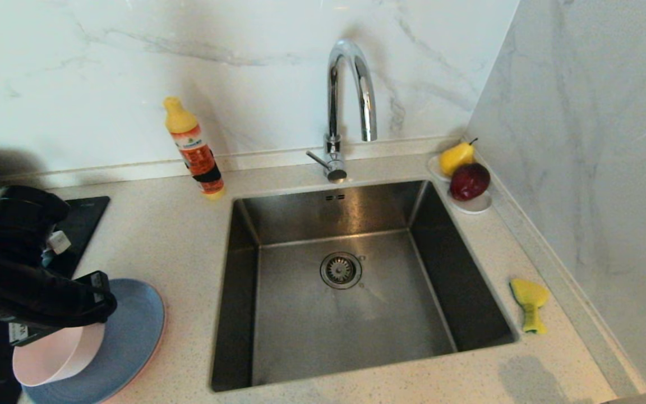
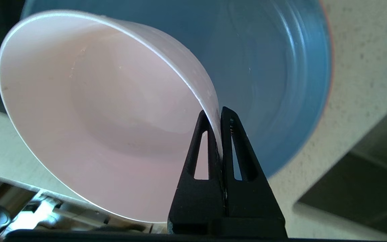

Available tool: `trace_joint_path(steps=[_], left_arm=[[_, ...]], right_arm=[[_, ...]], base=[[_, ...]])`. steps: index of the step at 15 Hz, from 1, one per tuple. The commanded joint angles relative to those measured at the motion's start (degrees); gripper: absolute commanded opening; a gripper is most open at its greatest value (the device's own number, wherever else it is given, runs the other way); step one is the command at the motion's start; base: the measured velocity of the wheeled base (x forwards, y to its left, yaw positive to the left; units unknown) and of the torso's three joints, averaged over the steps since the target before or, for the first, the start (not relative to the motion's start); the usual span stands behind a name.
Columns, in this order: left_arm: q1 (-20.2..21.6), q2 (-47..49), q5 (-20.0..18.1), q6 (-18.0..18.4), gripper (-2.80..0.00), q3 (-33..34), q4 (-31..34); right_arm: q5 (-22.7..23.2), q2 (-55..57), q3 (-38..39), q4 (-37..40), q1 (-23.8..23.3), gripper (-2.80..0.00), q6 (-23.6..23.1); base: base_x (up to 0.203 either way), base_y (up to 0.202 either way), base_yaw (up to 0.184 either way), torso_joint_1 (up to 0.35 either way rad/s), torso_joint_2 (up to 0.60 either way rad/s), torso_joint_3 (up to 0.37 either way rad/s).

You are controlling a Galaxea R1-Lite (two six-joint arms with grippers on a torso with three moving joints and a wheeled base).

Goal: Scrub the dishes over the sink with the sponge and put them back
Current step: Place the bowl on the plate

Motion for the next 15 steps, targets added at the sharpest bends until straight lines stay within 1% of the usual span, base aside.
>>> trace_joint_path(steps=[1, 5, 6, 8, 11, 14, 15], left_arm=[[-0.1, 2.3, 0.0, -0.2, -2.80, 1.0, -0.9], [-0.1, 3.4, 0.1, -0.2, -2.80, 1.0, -2.0], [-0.1, 3.4, 0.0, -0.2, 0.00, 0.7, -2.0], [-0.1, 2.7, -0.1, -0.4, 0.00, 0.4, -2.1], [-0.1, 0.8, -0.3, -2.7, 0.00, -0.3, -3.0], [0.2, -3.3, -0.1, -5.6, 0.00, -4.8, -2.6], [0.7, -4.2, 0.0, -6.0, -2.80, -6.1, -2.1]], right_arm=[[0.0, 0.0, 0.0, 0.0, 0.0, -2.80, 0.0], [0.0, 0.0, 0.0, 0.0, 0.0, -2.80, 0.0], [0.0, 0.0, 0.0, 0.0, 0.0, -2.80, 0.0], [0.1, 0.0, 0.0, 0.0, 0.0, -2.80, 0.0], [0.0, 0.0, 0.0, 0.0, 0.0, -2.80, 0.0], [0.0, 0.0, 0.0, 0.0, 0.0, -2.80, 0.0], [0.0, 0.0, 0.0, 0.0, 0.0, -2.80, 0.0]], base=[[0.000, 0.000, 0.000, 0.000, 0.00, 0.000], [0.000, 0.000, 0.000, 0.000, 0.00, 0.000], [0.000, 0.000, 0.000, 0.000, 0.00, 0.000], [0.000, 0.000, 0.000, 0.000, 0.00, 0.000], [0.000, 0.000, 0.000, 0.000, 0.00, 0.000], [0.000, 0.000, 0.000, 0.000, 0.00, 0.000], [0.000, 0.000, 0.000, 0.000, 0.00, 0.000]])
